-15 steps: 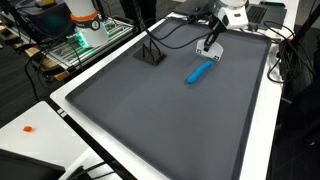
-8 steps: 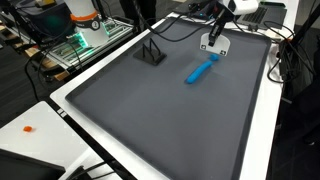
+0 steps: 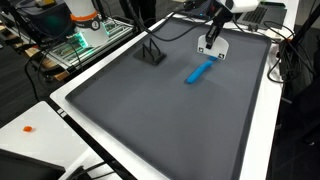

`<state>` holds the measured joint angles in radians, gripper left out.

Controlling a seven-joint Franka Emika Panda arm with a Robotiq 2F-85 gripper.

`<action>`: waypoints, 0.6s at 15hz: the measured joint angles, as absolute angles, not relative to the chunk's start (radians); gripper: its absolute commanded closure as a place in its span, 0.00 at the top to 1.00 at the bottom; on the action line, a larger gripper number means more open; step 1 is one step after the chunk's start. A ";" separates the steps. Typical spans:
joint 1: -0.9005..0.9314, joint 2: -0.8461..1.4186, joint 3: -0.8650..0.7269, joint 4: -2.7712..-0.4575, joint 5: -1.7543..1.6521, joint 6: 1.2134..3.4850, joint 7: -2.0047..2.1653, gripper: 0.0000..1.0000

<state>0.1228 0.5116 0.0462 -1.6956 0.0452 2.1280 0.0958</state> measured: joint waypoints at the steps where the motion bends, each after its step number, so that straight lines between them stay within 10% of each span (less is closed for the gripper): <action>1: 0.121 0.512 0.045 -1.702 0.045 2.131 0.096 0.01; 9: 0.117 0.520 0.042 -1.736 0.013 2.176 0.092 0.01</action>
